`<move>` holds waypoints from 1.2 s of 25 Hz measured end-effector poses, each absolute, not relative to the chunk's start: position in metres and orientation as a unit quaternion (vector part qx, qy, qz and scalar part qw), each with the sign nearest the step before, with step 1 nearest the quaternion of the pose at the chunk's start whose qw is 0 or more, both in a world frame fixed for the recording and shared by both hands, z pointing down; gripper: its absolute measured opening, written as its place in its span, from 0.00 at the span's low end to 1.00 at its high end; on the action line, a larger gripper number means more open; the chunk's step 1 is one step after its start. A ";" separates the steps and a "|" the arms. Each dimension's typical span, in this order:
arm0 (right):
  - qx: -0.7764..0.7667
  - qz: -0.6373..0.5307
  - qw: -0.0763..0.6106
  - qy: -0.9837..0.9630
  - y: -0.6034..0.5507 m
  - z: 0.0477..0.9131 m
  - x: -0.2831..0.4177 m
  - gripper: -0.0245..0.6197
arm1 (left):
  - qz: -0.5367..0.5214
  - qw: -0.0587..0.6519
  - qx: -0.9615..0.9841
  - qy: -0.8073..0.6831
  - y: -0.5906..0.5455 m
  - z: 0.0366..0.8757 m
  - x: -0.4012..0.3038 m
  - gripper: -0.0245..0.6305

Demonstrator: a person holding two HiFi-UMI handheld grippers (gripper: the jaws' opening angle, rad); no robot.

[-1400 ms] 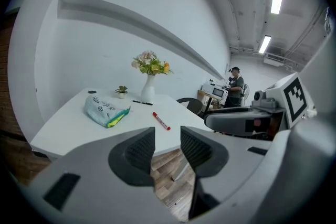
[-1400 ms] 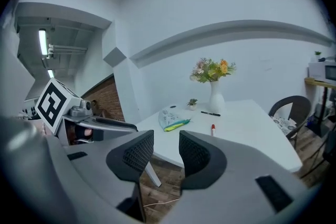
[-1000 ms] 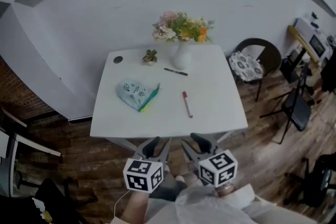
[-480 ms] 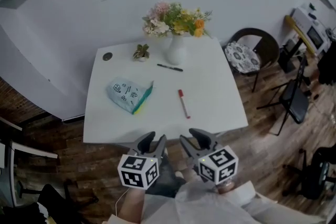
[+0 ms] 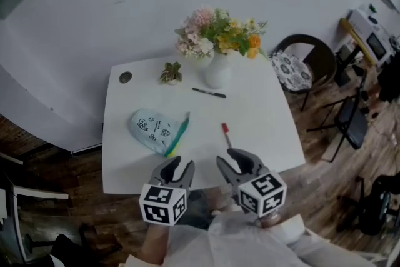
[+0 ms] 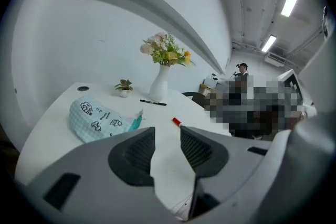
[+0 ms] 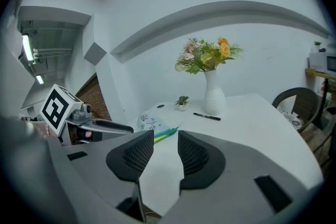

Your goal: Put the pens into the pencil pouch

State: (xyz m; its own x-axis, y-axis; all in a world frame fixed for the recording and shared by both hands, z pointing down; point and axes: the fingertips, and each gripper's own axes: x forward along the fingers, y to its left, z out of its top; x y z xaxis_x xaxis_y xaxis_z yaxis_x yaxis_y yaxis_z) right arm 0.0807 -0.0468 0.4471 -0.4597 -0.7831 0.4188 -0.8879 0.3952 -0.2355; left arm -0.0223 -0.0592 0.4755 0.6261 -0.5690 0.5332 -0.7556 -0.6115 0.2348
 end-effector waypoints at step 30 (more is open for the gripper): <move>0.505 0.265 0.163 -0.805 -0.120 0.488 0.057 0.24 | 0.350 0.175 0.871 -0.296 -0.133 0.532 -0.045 0.24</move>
State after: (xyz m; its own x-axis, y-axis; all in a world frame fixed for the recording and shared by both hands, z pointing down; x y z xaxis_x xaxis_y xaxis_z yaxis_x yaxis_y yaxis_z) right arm 0.0574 -0.1204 0.4876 -0.4362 -0.7266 0.5308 -0.8998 0.3484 -0.2625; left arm -0.0446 -0.1326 0.5325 0.5795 -0.3936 0.7136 -0.6381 -0.7638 0.0969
